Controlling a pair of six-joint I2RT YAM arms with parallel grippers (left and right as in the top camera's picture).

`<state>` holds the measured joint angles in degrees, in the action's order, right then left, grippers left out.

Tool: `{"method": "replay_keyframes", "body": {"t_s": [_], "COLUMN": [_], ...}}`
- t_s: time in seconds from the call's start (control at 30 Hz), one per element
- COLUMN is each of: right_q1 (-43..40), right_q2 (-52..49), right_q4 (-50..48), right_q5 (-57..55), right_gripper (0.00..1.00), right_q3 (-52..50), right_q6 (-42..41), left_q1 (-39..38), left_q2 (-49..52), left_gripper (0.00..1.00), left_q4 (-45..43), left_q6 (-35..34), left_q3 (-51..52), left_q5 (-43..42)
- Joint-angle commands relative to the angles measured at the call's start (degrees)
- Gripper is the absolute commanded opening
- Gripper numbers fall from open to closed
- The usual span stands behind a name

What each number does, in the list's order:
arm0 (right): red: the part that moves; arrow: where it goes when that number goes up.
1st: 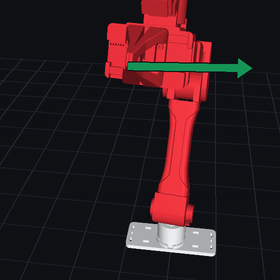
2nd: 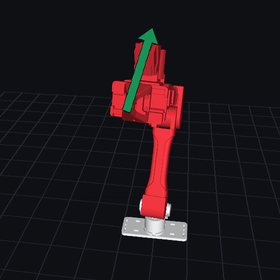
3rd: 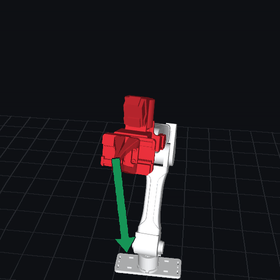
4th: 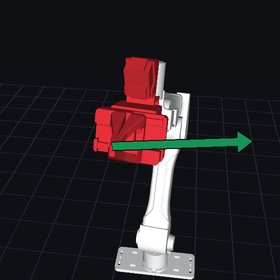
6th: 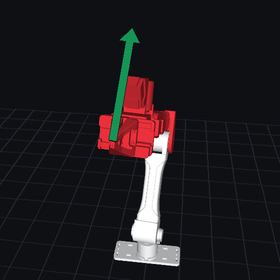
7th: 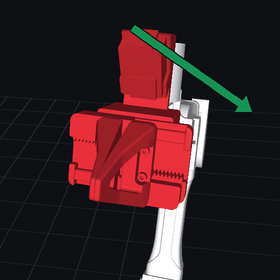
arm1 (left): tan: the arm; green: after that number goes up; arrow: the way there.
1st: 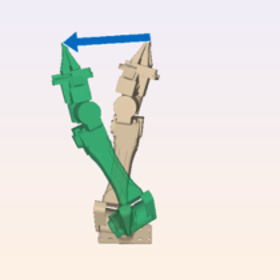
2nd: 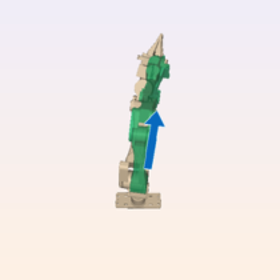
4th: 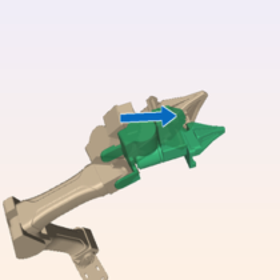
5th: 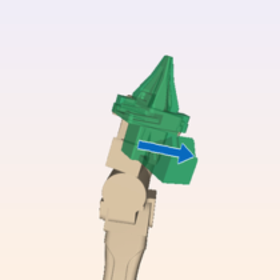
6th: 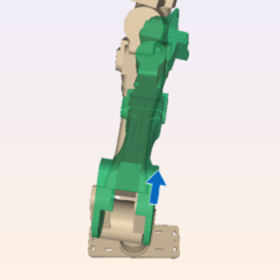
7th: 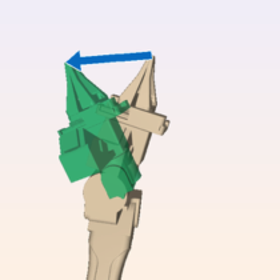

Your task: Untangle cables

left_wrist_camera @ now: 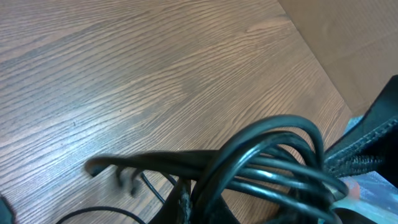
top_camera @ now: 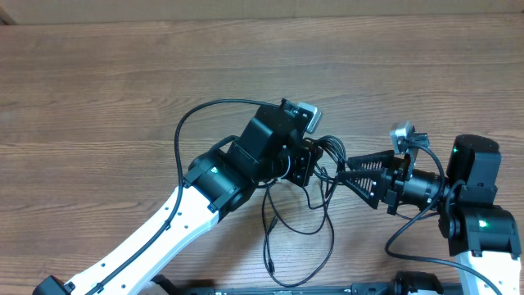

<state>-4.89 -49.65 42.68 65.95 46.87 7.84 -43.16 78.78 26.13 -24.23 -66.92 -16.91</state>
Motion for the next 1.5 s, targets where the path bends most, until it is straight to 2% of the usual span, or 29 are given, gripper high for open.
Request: {"method": "replay_keyframes", "body": {"t_s": [0.0,0.1,0.27,0.33,0.4,0.5,0.6,0.83,1.0,1.33,1.4,1.43,1.47], "right_q1": [-0.02,-0.02,-0.02,0.00,0.00,0.00,0.00,0.48,3.23,8.74,8.74,8.74,8.74], "right_q2": [0.74,0.74,0.74,0.72,0.72,0.74,0.74,0.74,0.74,0.72,0.72,0.72,0.72], "right_q4": [-0.13,0.07,0.04,0.07,0.28,0.31,0.50,0.72,0.39,-3.61,-3.63,-3.61,-3.61], "right_q5": [0.48,-0.33,-0.35,-0.76,-0.96,-0.94,-0.92,-0.22,-0.26,-0.28,-0.31,-0.31,-0.31], "right_gripper": [0.56,0.58,0.57,0.57,0.49,0.39,0.35,0.35,0.43,0.45,0.43,0.39,0.31], "right_q3": [0.39,0.39,0.39,0.39,0.39,0.39,0.39,0.39,0.39,0.39,0.39,0.39,0.39], "right_q6": [1.22,1.01,1.05,1.05,1.05,1.05,1.07,1.75,3.04,2.95,2.97,2.97,2.97], "left_q1": [-0.39,-0.39,-0.55,-0.70,-0.98,-1.44,-1.46,-1.46,-1.51,-1.51,-1.51,-1.51,-1.51], "left_q2": [-0.15,-0.15,-0.15,-0.15,-0.13,-0.13,-0.13,-0.13,-0.13,-0.13,-0.13,-0.13,-0.13], "left_gripper": [0.04,0.04,0.04,0.04,0.04,0.04,0.04,0.04,0.04,0.04,0.04,0.04,0.04], "left_q4": [0.87,2.47,1.16,0.28,-0.24,-0.24,-0.22,-0.22,-0.46,-0.46,-0.48,-0.48,-0.48], "left_q6": [-2.82,-3.02,-3.10,-5.92,-10.91,-11.85,-12.04,-13.62,-15.89,-16.11,-16.13,-16.13,-16.13], "left_q3": [-1.18,-1.18,-1.18,-1.18,-1.18,-1.18,-1.18,-1.18,-1.18,-1.18,-1.18,-1.18,-1.18], "left_q5": [3.06,3.96,-0.42,-1.31,-1.31,-0.76,-0.48,0.55,0.79,0.79,0.72,0.48,0.33]}}
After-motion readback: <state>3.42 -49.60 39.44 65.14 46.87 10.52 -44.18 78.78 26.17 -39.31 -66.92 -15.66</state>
